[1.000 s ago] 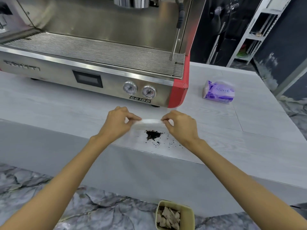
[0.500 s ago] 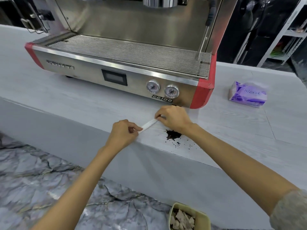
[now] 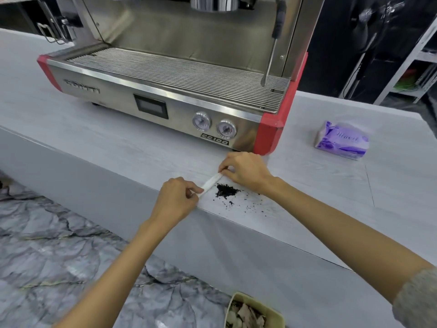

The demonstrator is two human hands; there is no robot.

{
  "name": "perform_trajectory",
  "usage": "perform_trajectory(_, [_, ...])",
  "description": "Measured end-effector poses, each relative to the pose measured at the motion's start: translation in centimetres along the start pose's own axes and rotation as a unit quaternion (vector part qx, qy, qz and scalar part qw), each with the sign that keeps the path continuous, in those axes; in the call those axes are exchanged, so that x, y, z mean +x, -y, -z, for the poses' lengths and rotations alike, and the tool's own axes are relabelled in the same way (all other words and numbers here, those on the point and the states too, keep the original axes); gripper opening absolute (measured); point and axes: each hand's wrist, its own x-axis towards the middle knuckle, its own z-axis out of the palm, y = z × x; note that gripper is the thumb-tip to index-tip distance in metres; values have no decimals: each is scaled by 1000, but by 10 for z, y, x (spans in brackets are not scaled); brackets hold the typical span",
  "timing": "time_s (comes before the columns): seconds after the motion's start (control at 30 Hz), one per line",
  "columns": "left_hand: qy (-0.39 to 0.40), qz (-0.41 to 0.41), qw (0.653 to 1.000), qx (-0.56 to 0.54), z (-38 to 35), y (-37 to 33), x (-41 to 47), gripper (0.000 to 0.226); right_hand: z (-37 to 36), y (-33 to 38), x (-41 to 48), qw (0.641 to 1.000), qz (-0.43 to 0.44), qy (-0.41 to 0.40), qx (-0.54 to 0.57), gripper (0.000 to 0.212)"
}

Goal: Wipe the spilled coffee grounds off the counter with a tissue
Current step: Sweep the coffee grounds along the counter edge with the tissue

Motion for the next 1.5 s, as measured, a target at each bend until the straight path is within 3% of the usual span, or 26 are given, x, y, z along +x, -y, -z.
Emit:
perform_trajectory(0.4, [-1, 22, 1000, 0, -15, -26, -15, 25, 8, -13, -18, 1000, 2, 16, 9, 18])
perform_trajectory(0.73, [-4, -7, 1000, -27, -58, -77, -51, 26, 20, -46, -64, 1000, -13, -7, 11, 14])
perform_trajectory(0.93, [16, -56, 998, -3, -88, -109, -69, 29, 32, -67, -100, 999, -43, -8, 1, 15])
perform_trajectory(1.07, [32, -47, 996, -63, -93, -121, -71, 27, 46, -75, -115, 998, -68, -6, -7, 14])
perform_trajectory(1.2, [-16, -48, 993, -106, -75, -118, -54, 25, 64, -85, -122, 992, -112, -51, 24, 12])
perform_trajectory(1.33, [-28, -75, 995, -64, -68, -115, -21, 25, 67, -89, -112, 991, -131, -32, 7, 14])
perform_trajectory(1.5, [15, -80, 996, -21, -82, -114, 7, 28, 54, -96, -109, 981, -192, -20, 0, 17])
